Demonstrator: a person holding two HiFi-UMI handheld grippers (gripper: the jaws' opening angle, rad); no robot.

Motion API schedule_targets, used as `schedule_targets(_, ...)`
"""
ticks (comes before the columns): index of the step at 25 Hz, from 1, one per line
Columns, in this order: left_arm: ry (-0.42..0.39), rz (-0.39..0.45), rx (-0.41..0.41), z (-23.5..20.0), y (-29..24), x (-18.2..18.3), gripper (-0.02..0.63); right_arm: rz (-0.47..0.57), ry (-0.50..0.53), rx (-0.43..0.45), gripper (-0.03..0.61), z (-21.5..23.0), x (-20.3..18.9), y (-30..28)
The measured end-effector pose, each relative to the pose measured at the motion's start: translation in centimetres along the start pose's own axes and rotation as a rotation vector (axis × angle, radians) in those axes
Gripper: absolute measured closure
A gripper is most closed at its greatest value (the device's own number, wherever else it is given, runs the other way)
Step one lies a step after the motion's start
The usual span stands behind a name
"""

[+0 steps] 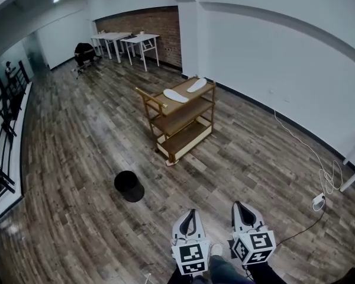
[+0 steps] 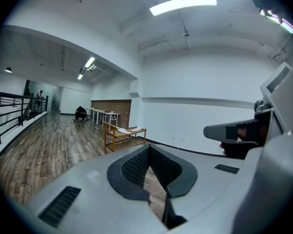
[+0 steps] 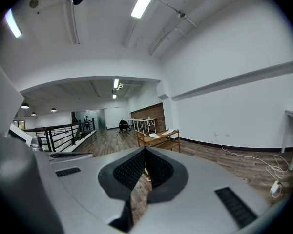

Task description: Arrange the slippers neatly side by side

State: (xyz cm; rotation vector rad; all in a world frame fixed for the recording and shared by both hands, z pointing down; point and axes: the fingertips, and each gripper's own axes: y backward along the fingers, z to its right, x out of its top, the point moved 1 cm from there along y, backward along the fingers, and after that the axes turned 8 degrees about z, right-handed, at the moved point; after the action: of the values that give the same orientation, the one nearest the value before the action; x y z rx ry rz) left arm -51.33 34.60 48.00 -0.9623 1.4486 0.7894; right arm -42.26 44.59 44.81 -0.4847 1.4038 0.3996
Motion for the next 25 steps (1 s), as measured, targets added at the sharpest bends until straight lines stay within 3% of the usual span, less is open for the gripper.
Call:
schedule_targets(7, -0.023, 0.007, 0.038, -0.4, -4.7, 1.5, 0.612, 0.005, -0.023, 0.042, 0.58, 1.8, 0.8, -4.5)
schedule_targets(25, -0.024, 0.026, 0.081, 4.6, -19.1, 2.7, 0.612, 0.023, -0.047, 0.057, 0.58, 13.1, 3.1, -14.3)
